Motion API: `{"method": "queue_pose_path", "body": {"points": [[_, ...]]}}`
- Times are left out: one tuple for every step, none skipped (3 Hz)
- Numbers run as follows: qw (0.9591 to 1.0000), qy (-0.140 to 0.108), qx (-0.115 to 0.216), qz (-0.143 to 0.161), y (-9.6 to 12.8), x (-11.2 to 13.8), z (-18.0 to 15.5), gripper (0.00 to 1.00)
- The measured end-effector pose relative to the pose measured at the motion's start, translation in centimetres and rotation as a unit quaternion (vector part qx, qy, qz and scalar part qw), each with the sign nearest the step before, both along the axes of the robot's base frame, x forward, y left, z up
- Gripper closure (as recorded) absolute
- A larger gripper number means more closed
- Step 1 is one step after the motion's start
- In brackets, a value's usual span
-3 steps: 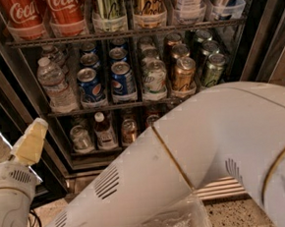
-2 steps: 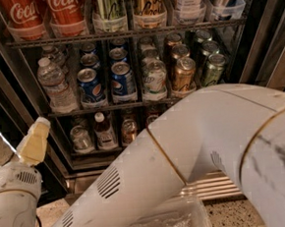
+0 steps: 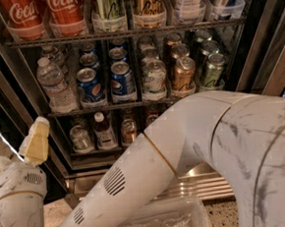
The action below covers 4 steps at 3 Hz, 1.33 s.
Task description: Pick water bottle from middle shelf of fridge
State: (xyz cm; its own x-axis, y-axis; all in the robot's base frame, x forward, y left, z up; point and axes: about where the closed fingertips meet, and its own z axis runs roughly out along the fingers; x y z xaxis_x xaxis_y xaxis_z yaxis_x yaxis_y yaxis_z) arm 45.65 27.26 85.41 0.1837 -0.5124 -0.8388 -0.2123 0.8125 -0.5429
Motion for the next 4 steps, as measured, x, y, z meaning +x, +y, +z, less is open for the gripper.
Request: {"method": "queue_pose_path", "body": {"points": [[0.9993, -0.009, 0.022, 0.031, 1.4, -1.5, -0.6, 0.15], [0.9966, -0.015, 0.054, 0.060, 2.2, -2.6, -1.0, 0.13], [0.9929, -0.007, 0.086, 0.083, 3.7, -3.6, -0.7, 0.07], [0.9931, -0.013, 0.048, 0.106, 5.1, -4.1, -1.3, 0.00]]}}
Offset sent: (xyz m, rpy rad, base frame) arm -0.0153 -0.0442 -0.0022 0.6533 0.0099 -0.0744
